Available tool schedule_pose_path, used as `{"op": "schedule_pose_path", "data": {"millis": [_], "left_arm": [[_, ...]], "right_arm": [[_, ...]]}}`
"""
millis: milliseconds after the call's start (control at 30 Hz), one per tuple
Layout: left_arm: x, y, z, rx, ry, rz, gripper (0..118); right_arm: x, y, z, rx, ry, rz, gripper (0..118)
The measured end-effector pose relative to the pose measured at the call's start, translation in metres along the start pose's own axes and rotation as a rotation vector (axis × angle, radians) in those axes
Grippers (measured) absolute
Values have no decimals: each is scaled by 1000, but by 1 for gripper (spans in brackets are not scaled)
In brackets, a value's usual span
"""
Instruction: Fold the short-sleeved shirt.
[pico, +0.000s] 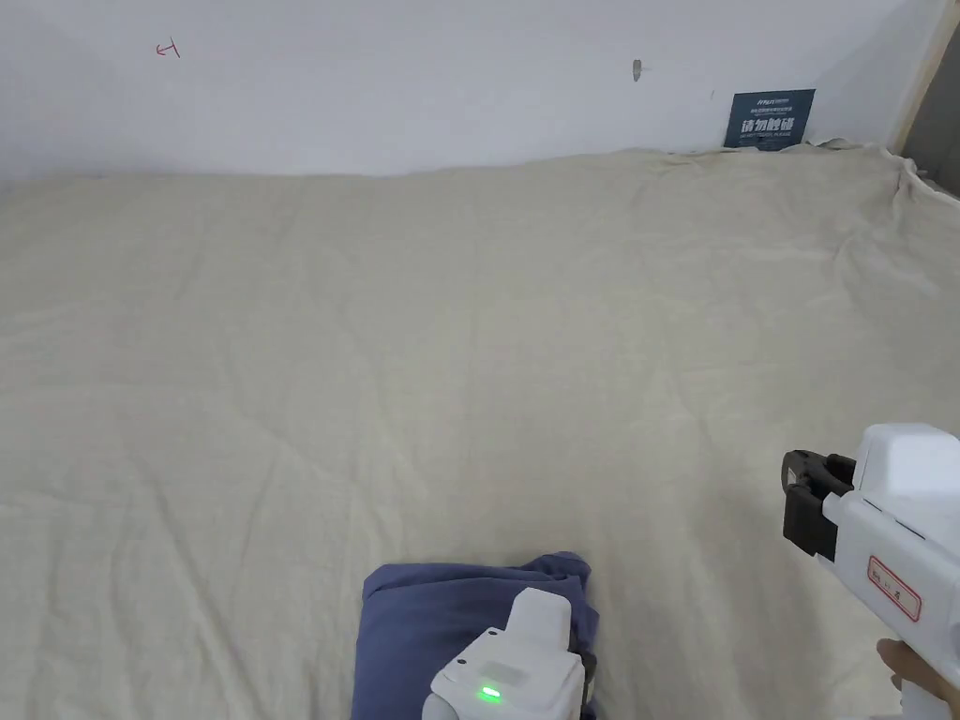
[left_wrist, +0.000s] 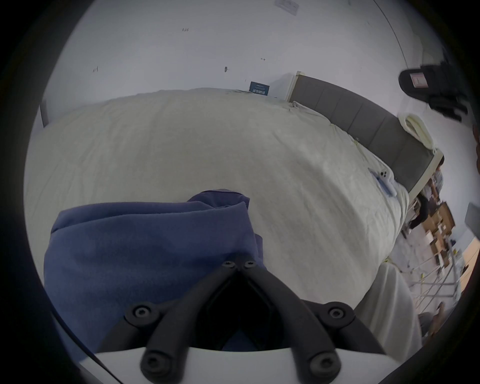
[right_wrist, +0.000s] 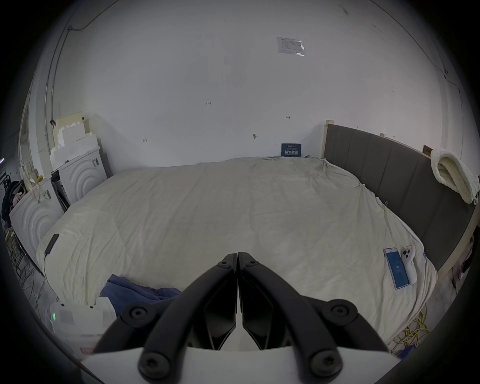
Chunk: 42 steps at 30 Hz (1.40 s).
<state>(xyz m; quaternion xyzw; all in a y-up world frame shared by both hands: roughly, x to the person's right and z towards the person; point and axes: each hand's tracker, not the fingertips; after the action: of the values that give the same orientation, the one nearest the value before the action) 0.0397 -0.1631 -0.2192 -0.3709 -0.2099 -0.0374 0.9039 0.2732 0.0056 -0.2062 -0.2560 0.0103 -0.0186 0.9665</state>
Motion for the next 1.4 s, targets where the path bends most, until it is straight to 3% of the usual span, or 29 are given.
{"op": "schedule_pose_path", "data": {"millis": [67,233,567,967,1400], "left_arm": [[7,-5,1,10,28,-69,0],[3,-2,8,19,22,-37,0],[-26,43,71,200,3,-22,0],[-122,91,154,462,245,44,0],[-196,81,194,509,464,135,0]], "right_arm": [[-1,0,0,-1,2,-1,0],[-3,0,2,1,8,5,0],[-11,8,5,34,11,13,0],[-27,16,11,95,28,28,0],[-44,19,19,212,24,45,0]]}}
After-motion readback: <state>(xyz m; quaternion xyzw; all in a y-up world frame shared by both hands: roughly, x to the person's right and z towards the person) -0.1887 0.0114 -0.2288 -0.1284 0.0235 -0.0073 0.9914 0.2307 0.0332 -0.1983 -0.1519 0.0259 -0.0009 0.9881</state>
